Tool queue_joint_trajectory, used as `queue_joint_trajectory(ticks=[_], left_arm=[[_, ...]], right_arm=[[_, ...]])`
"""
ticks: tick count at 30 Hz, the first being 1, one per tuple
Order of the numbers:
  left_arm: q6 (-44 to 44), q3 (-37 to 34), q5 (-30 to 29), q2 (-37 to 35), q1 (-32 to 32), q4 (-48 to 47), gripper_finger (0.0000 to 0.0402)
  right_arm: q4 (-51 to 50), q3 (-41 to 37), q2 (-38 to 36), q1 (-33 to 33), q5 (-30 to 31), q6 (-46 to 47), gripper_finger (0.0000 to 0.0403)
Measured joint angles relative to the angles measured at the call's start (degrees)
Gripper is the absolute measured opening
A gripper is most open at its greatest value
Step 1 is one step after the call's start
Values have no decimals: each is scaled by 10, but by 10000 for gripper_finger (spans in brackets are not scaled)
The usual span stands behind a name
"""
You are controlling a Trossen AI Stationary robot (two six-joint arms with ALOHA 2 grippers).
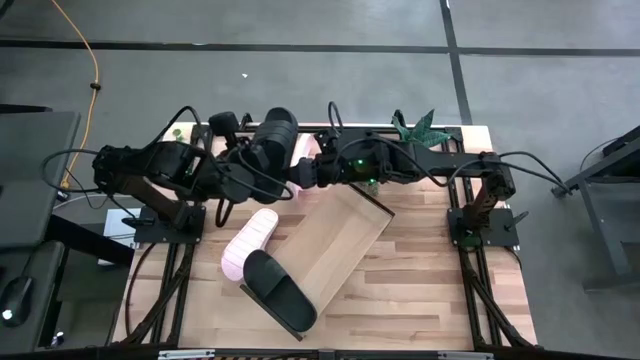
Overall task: Pick and place slides into the shelf
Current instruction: Put the black slide on the shelf
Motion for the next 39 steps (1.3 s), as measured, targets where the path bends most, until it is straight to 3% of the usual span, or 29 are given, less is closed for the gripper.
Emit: queue_joint_trajectory(ticks=[13, 26, 30, 39], left_arm=[[18, 0, -8, 6, 0, 6, 0], [17, 0, 17, 6, 0, 42, 0], [17, 0, 22, 6, 0, 44, 0], [32, 0, 18, 6, 0, 43, 0]], right_arm=[[-56, 0, 1, -2, 29, 14, 257], [-24, 0, 14, -18, 24, 5, 251], [-23, 0, 19, -17, 24, 1, 225], [-34, 0, 21, -18, 35, -14, 122]])
